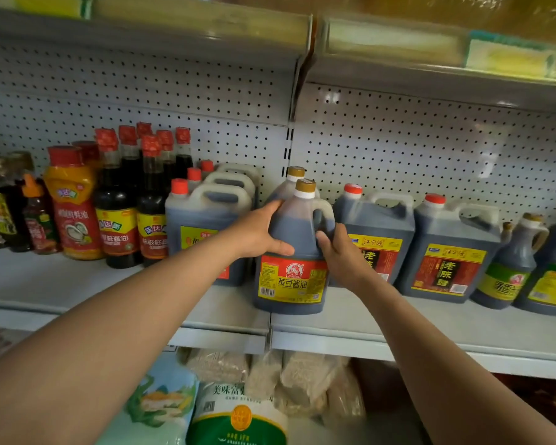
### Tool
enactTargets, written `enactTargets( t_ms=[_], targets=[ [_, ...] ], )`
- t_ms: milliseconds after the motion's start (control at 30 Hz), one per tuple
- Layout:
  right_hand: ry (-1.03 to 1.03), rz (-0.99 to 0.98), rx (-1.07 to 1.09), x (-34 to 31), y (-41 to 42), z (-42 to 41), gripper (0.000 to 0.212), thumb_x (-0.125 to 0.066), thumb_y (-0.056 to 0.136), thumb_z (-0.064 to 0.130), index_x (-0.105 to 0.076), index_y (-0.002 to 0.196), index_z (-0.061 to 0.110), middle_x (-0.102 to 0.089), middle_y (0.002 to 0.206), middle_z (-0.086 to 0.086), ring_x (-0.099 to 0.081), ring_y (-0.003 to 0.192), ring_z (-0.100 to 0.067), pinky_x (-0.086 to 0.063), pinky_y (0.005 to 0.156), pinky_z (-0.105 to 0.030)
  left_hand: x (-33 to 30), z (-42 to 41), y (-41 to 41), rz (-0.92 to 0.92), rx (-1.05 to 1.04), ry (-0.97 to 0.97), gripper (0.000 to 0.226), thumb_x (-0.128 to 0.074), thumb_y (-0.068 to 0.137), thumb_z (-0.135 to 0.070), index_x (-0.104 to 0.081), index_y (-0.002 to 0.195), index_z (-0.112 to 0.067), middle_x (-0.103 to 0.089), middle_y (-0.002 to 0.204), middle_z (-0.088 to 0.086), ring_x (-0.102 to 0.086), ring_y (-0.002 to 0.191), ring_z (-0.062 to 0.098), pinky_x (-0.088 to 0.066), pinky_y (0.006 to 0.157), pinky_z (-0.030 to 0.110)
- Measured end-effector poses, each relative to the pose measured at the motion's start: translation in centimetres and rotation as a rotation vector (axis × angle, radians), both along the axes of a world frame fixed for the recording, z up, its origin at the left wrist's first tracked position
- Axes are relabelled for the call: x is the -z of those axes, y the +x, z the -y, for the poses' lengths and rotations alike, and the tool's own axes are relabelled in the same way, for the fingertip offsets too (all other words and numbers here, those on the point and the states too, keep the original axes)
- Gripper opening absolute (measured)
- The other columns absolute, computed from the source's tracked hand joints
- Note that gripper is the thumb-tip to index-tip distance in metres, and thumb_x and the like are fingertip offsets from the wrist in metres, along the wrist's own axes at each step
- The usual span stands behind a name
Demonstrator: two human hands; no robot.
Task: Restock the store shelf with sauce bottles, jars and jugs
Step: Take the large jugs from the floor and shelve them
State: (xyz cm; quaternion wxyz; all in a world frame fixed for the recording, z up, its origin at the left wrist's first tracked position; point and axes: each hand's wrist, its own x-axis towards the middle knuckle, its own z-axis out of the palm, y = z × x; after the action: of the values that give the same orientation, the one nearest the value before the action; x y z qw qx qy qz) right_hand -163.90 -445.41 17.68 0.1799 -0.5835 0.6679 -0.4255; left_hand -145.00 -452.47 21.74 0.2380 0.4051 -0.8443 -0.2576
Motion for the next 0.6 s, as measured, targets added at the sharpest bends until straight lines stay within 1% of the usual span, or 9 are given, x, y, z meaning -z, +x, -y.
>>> enactTargets(
  t_ms=[33, 67, 100, 133, 167, 233, 367, 500, 600],
  targets=[
    [-0.007, 0.066, -0.072, 0.0, -0.2, -0.4, 0.035, -0.049, 0.103, 0.039, -0.04, 0.13, 0.018, -0.059, 0.121, -0.001, -0.058, 0.11, -0.018, -0.051, 0.077, -0.019, -0.1, 0.0, 0.0, 0.014, -0.005, -0.005, 0.109, -0.089, 0.069, -0.03, -0.021, 0.155, -0.022, -0.05, 0.146, 0.001, -0.053, 0.125, 0.021, -0.047, 0.102, 0.035],
    [0.006, 0.117, -0.149, 0.1, -0.5, -0.9, 0.051, -0.061, 0.096, 0.041, -0.038, 0.135, 0.019, -0.059, 0.122, 0.004, -0.058, 0.113, -0.015, -0.053, 0.078, -0.017, -0.2, 0.0, 0.1, 0.028, -0.008, -0.006, 0.11, -0.088, 0.069, -0.031, -0.02, 0.155, -0.021, -0.048, 0.147, 0.001, -0.052, 0.126, 0.021, -0.046, 0.103, 0.036],
    [0.024, 0.139, -0.203, 0.5, -0.8, -1.1, 0.072, -0.074, 0.083, 0.046, -0.035, 0.138, 0.02, -0.058, 0.125, 0.006, -0.059, 0.116, -0.015, -0.057, 0.082, -0.022, -0.3, 0.1, 0.1, 0.043, -0.011, -0.002, 0.111, -0.088, 0.069, -0.032, -0.019, 0.155, -0.021, -0.047, 0.148, 0.001, -0.051, 0.127, 0.021, -0.045, 0.104, 0.037],
    [0.061, 0.112, -0.21, 0.8, -1.3, -0.9, 0.088, -0.083, 0.071, 0.048, -0.033, 0.138, 0.022, -0.058, 0.127, 0.005, -0.06, 0.116, -0.015, -0.059, 0.086, -0.032, -0.5, 0.2, 0.1, 0.055, -0.011, 0.004, 0.112, -0.089, 0.069, -0.032, -0.019, 0.155, -0.021, -0.047, 0.148, 0.002, -0.051, 0.128, 0.022, -0.045, 0.104, 0.037],
    [0.089, 0.077, -0.191, 0.9, -1.5, -0.6, 0.092, -0.089, 0.065, 0.044, -0.032, 0.134, 0.023, -0.058, 0.127, 0.004, -0.061, 0.115, -0.017, -0.06, 0.087, -0.04, -0.6, 0.3, 0.1, 0.063, -0.01, 0.009, 0.112, -0.089, 0.068, -0.032, -0.018, 0.155, -0.021, -0.047, 0.149, 0.002, -0.05, 0.128, 0.022, -0.045, 0.104, 0.037],
    [0.121, 0.012, -0.139, 0.9, -1.8, 0.3, 0.085, -0.093, 0.066, 0.03, -0.033, 0.126, 0.023, -0.059, 0.121, 0.002, -0.062, 0.111, -0.019, -0.061, 0.085, -0.044, -0.7, 0.4, 0.0, 0.072, -0.013, 0.012, 0.113, -0.089, 0.069, -0.032, -0.018, 0.156, -0.021, -0.046, 0.15, 0.002, -0.049, 0.129, 0.022, -0.044, 0.104, 0.036],
    [0.14, 0.088, -0.183, 0.6, -1.9, 1.1, 0.08, -0.091, 0.069, 0.017, -0.033, 0.124, 0.023, -0.059, 0.117, 0.003, -0.061, 0.105, -0.013, -0.059, 0.073, -0.031, -0.5, 0.7, -0.2, 0.07, -0.028, 0.008, 0.113, -0.088, 0.07, -0.032, -0.016, 0.156, -0.021, -0.045, 0.15, 0.002, -0.049, 0.13, 0.022, -0.043, 0.105, 0.035],
    [0.103, 0.125, -0.198, 1.3, -2.2, 1.1, 0.08, -0.092, 0.069, 0.014, -0.035, 0.124, 0.023, -0.061, 0.12, 0.0, -0.062, 0.111, -0.018, -0.059, 0.088, -0.043, -0.1, 0.8, -0.4, 0.043, -0.027, -0.006, 0.111, -0.088, 0.069, -0.032, -0.019, 0.155, -0.023, -0.047, 0.148, 0.0, -0.05, 0.128, 0.022, -0.043, 0.101, 0.031],
    [0.08, 0.153, -0.214, 1.5, -2.5, 1.3, 0.08, -0.092, 0.068, 0.014, -0.037, 0.125, 0.024, -0.062, 0.12, 0.0, -0.062, 0.113, -0.017, -0.058, 0.093, -0.045, -0.1, 0.8, -0.3, 0.032, -0.025, -0.018, 0.108, -0.088, 0.07, -0.031, -0.021, 0.154, -0.023, -0.048, 0.147, 0.001, -0.05, 0.128, 0.022, -0.043, 0.099, 0.03]
  ],
)
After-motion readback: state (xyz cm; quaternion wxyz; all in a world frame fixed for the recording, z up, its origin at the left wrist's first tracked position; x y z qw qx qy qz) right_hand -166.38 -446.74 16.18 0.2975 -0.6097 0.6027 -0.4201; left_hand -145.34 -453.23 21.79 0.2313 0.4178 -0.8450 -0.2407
